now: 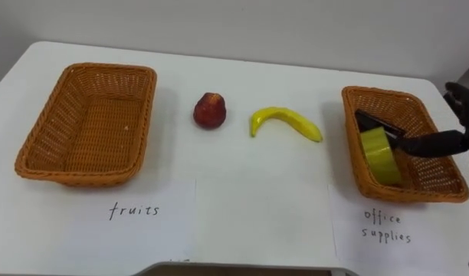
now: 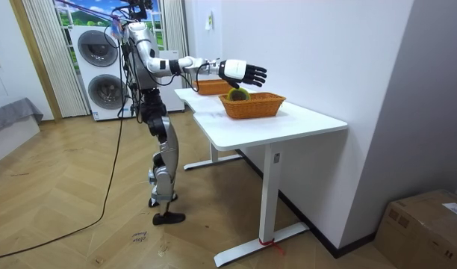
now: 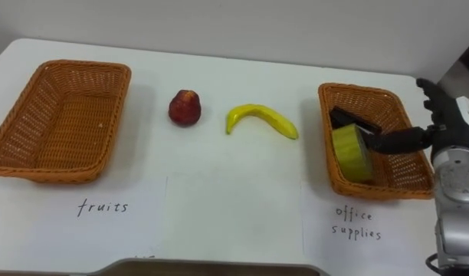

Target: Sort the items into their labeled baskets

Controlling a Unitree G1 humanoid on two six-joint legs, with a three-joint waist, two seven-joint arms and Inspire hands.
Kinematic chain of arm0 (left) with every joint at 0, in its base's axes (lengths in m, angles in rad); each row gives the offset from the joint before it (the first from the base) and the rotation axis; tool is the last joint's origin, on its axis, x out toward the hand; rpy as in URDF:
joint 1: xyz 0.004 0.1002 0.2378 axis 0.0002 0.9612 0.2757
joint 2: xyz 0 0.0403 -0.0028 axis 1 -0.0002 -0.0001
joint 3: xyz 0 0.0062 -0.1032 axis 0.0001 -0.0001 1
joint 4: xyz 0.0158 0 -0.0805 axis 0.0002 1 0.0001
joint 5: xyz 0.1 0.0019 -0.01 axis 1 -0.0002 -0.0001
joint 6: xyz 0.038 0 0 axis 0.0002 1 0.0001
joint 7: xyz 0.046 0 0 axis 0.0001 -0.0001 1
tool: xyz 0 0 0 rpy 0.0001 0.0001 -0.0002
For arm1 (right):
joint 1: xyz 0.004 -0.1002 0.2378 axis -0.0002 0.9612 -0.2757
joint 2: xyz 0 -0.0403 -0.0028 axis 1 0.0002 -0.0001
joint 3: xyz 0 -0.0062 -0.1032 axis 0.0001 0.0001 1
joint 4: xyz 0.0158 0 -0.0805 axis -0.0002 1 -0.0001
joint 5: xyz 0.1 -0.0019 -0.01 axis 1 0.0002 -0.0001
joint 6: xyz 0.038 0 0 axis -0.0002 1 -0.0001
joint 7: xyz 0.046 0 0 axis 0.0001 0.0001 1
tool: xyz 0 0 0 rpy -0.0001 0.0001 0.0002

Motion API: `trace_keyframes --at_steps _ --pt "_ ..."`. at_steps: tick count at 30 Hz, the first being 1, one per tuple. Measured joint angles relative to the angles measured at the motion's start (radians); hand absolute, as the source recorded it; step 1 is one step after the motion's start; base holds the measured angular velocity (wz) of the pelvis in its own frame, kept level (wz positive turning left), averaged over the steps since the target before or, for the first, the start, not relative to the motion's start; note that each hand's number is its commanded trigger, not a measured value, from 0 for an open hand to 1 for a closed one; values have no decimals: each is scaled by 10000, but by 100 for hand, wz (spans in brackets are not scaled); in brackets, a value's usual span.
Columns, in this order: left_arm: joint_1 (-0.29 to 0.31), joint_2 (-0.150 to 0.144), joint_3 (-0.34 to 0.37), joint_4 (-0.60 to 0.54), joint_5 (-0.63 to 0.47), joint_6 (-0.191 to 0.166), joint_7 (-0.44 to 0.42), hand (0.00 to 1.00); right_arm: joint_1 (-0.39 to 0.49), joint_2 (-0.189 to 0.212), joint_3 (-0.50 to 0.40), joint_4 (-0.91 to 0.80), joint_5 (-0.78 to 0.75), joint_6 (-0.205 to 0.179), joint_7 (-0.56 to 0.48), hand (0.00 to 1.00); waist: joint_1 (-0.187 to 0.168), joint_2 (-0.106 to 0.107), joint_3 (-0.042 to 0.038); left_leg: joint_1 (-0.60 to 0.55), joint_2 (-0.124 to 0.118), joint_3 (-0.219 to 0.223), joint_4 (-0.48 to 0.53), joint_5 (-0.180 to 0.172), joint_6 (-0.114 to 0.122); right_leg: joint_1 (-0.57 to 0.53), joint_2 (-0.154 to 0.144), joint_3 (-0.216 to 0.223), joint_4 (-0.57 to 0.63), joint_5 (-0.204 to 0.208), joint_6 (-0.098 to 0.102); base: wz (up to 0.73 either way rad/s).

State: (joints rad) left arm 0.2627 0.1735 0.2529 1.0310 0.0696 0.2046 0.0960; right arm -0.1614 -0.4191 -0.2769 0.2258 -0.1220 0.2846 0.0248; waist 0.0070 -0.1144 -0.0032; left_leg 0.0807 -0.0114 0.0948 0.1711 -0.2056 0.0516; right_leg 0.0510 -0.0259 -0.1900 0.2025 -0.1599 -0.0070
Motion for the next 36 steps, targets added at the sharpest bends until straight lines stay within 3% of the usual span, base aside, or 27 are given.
trace_keyframes --at_steps 20,36 --pt "-49 23 -1 -463 0 75 3 0 -51 -166 0 -126 -21 2 157 0 -21 -67 -46 6 1 6 -21 0 0 8 -4 -17 20 0 0 0" --pt "-6 20 -24 -699 -8 -70 33 0 -360 -199 217 -1908 -72 3 145 0 102 -168 18 1 3 10 -43 -4 7 7 -4 -43 23 1 1 0"
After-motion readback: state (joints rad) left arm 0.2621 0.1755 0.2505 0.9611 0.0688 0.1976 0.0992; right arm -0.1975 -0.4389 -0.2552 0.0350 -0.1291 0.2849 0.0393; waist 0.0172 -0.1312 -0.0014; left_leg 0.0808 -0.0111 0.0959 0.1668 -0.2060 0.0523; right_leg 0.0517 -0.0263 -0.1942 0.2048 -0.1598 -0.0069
